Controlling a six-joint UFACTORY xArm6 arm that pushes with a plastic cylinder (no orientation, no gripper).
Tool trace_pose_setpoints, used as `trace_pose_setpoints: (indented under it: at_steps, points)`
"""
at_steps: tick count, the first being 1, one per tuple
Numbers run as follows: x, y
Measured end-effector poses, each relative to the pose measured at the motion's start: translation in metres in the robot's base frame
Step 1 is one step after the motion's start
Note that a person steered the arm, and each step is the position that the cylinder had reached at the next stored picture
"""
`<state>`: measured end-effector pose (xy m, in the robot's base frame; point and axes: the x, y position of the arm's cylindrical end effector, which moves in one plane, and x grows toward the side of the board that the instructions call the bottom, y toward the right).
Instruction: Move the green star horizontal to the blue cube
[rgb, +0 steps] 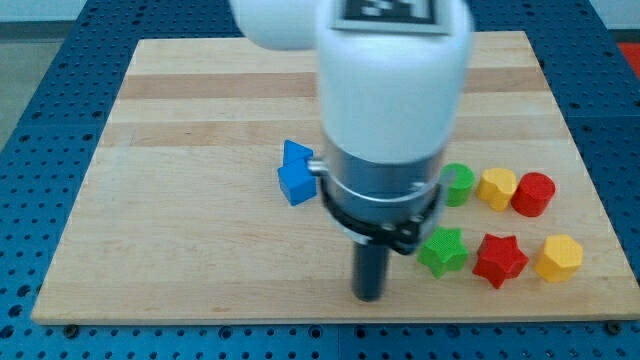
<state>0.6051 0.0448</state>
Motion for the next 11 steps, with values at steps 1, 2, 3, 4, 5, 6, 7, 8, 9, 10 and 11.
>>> trace_pose_setpoints:
  at_steps: [1, 2, 3, 4, 5, 6, 7, 8, 9, 10, 11]
  points:
    - [0.001, 0.032]
    - [0.001, 0.051]
    - [-0.005, 0.059]
    - [-0.021, 0.057]
    - [-0.035, 0.058]
    - [-0.049, 0.064]
    - [-0.065, 0.064]
    - [-0.079, 0.068]
    - [-0.092, 0.075]
    - [-0.105, 0.085]
    - [-0.121, 0.09]
